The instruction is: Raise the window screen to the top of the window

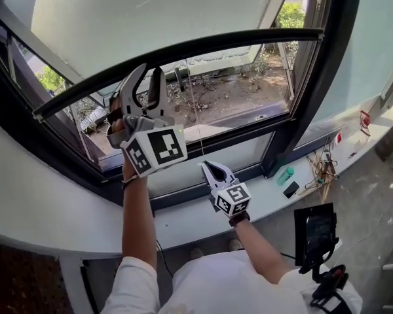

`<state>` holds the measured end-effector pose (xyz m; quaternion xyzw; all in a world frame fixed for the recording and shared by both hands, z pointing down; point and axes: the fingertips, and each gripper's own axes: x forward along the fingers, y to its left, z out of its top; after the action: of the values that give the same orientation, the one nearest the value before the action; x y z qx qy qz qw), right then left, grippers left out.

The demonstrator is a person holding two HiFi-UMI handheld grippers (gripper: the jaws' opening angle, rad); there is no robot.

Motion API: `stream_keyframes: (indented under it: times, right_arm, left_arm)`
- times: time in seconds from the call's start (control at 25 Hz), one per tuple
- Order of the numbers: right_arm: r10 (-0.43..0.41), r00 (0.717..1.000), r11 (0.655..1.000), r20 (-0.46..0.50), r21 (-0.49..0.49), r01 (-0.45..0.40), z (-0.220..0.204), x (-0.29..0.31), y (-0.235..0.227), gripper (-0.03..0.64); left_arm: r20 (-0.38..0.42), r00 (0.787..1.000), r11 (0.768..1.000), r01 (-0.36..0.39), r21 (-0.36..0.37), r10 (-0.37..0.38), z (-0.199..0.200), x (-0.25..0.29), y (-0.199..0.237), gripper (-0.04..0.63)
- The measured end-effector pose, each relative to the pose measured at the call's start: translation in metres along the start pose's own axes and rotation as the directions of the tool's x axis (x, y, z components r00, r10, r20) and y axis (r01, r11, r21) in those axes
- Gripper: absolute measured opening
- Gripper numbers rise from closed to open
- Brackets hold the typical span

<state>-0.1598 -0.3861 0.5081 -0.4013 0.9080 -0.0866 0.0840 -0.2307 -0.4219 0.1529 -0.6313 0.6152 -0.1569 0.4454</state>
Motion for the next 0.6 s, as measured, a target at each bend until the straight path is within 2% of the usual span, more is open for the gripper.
stream_keyframes:
  times: [0.28,0.6]
  right_arm:
    - [-0.029,1.000,0.999,-0.011,-0.022,0.028,0.004,0.003,-0.008,0.005]
    - [0.021,1.000,0.994,0.010,-0.104,-0.020,0.019,0.003,0.002,0.005]
  left_arm:
    - [0.005,1.000,1.000,-0.003,-0.010,0.004,-0.010,0.007,0.006,0.071]
    - [0.003,1.000,0.999,-0.026,0.022,0.026,-0.004,0.012,0.018,0.071]
